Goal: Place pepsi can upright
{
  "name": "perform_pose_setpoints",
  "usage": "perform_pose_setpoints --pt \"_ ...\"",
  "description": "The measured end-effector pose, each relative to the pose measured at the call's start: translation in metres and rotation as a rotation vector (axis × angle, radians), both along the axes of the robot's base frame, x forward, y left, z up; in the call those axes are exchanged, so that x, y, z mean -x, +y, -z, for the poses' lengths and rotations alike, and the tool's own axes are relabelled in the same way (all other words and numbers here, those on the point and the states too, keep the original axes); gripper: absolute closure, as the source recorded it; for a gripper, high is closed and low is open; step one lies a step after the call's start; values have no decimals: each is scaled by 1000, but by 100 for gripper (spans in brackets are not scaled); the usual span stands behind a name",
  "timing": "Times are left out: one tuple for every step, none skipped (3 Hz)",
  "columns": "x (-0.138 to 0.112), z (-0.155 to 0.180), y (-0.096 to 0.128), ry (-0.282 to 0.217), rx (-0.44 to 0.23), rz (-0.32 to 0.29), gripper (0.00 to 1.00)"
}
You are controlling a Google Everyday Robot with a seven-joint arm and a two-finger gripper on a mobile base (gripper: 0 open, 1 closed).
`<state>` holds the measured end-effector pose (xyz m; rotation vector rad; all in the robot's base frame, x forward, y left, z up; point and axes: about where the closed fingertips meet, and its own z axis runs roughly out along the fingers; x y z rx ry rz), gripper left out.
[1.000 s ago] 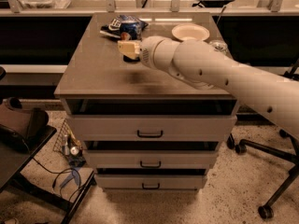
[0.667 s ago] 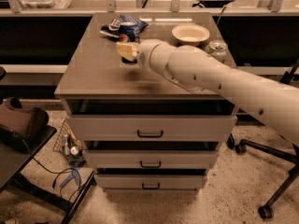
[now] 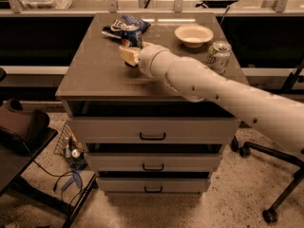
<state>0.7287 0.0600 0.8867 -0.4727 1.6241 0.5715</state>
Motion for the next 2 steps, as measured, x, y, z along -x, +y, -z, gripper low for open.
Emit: perform_pose_setpoints --pt "-4 12 -1 -32 19 -18 100" --pt "-7 25 -5 -37 57 -54 76"
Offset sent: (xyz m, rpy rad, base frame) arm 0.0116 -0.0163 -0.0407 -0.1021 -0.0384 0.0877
